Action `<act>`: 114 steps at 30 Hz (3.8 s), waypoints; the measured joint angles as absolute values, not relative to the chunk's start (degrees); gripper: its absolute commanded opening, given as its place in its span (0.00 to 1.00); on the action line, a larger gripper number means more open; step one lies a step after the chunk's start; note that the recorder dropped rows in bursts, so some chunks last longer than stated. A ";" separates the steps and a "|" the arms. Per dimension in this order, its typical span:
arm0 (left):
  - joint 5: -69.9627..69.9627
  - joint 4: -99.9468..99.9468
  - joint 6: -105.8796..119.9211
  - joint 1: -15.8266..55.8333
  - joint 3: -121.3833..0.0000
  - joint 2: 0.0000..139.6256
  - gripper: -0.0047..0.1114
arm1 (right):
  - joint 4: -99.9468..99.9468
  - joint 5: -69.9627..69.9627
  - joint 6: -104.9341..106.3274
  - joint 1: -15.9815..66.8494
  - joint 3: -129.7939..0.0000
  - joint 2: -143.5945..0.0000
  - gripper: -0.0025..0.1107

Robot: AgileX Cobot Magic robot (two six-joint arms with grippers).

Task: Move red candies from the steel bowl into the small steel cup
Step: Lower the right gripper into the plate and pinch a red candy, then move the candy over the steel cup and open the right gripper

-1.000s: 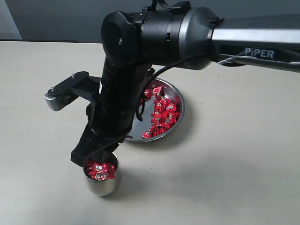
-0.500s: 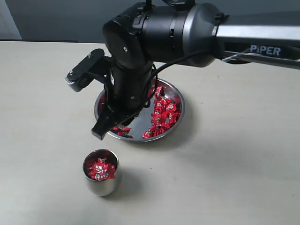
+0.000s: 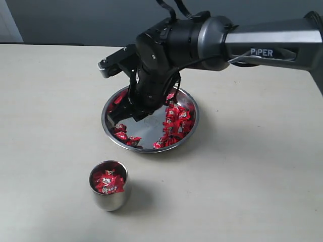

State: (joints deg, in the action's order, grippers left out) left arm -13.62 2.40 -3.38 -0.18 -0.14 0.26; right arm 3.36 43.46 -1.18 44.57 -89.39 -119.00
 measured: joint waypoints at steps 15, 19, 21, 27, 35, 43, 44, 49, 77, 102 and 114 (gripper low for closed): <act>-13.62 2.40 -3.38 -0.18 -0.14 0.26 0.04 | -7.89 40.58 6.68 42.87 -89.39 -124.64 0.43; -13.62 2.40 -3.38 -0.18 -0.14 0.26 0.04 | -8.13 36.44 5.96 42.82 -89.39 -125.09 0.43; -13.62 2.40 -3.38 -0.18 -0.14 0.26 0.04 | -8.13 34.49 5.60 42.82 -89.39 -125.09 0.43; -13.62 2.40 -3.38 -0.18 -0.14 0.26 0.04 | -11.91 28.64 5.34 42.73 -89.39 -125.09 0.43; -13.62 2.40 -3.38 -0.18 -0.14 0.26 0.04 | -15.52 26.97 5.34 42.69 -89.39 -127.40 0.43; -13.62 2.40 -3.38 -0.18 -0.14 0.26 0.04 | -16.87 26.85 5.25 42.60 -89.39 -128.83 0.37; -13.62 2.40 -3.38 -0.18 -0.14 0.26 0.04 | -16.98 26.85 5.25 42.60 -89.39 -128.83 0.33; -13.62 2.40 -3.38 -0.18 -0.14 0.26 0.04 | -17.01 26.85 5.25 42.60 -89.39 -128.83 0.02; -13.62 2.40 -3.38 -0.18 -0.14 0.26 0.04 | -12.37 43.64 6.80 42.60 -89.39 -114.01 0.02; -13.62 2.40 -3.38 -0.18 -0.14 0.26 0.04 | -19.61 62.26 17.72 52.08 -89.39 -111.03 0.02; -13.62 2.40 -3.38 -0.18 -0.14 0.26 0.04 | -22.33 61.64 20.32 52.08 -89.39 -111.03 0.02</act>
State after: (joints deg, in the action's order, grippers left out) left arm -13.62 2.40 -3.38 -0.18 -0.14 0.26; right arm -22.33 61.64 20.32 52.08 -89.39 -111.03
